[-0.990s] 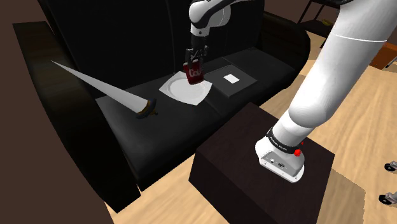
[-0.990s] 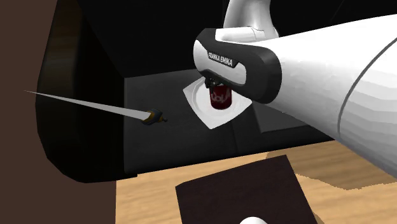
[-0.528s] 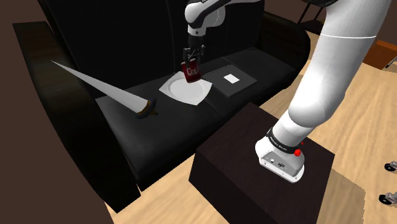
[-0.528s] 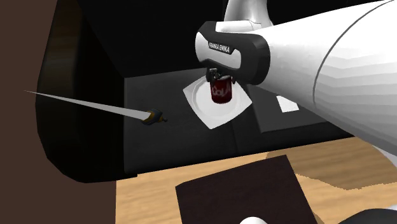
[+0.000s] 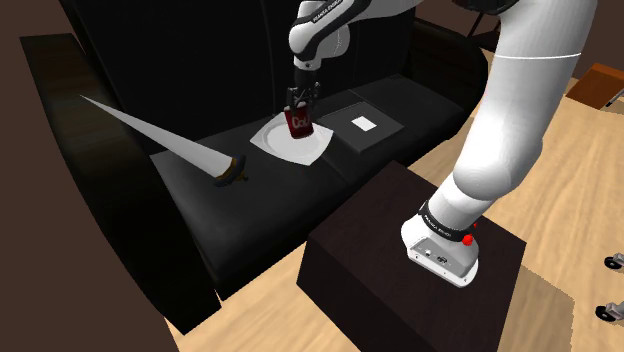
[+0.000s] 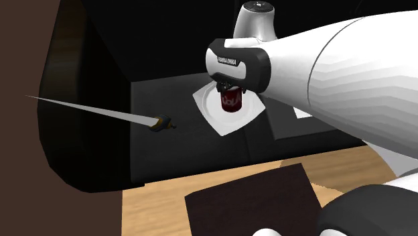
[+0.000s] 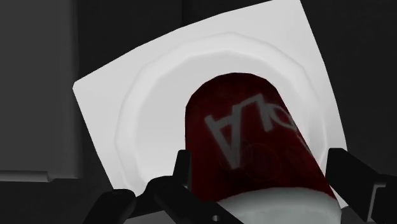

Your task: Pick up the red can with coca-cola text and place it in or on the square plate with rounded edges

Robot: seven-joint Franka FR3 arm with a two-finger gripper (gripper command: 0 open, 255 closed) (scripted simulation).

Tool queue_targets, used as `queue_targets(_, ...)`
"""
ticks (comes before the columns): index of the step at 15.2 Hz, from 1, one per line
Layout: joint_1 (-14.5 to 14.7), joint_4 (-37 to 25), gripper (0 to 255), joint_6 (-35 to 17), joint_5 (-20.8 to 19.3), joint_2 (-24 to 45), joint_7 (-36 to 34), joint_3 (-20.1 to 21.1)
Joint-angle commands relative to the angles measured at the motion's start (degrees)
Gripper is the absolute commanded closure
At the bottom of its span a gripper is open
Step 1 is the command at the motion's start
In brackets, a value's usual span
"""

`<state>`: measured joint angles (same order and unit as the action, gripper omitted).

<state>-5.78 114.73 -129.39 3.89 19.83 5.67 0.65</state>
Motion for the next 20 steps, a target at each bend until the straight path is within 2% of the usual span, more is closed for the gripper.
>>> queue_targets(1, -0.01, 0.4, 255, -1.38, 0.06, 0.91, 0.1, 0.02)
queue_targets(6, -0.02, 0.82, 255, -4.61, 0.2, 3.72, 0.33, 0.07)
queue_targets(13, -0.02, 0.82, 255, -4.61, 0.2, 3.72, 0.33, 0.07)
queue_targets(14, -0.04, 0.82, 0, -4.62, 0.2, 3.72, 0.36, 0.06)
queue_targets(19, -0.02, 0.82, 0, -4.61, 0.2, 3.72, 0.33, 0.07)
queue_targets(20, -0.06, 0.39, 0, -2.99, 0.13, 2.53, 0.28, 0.02)
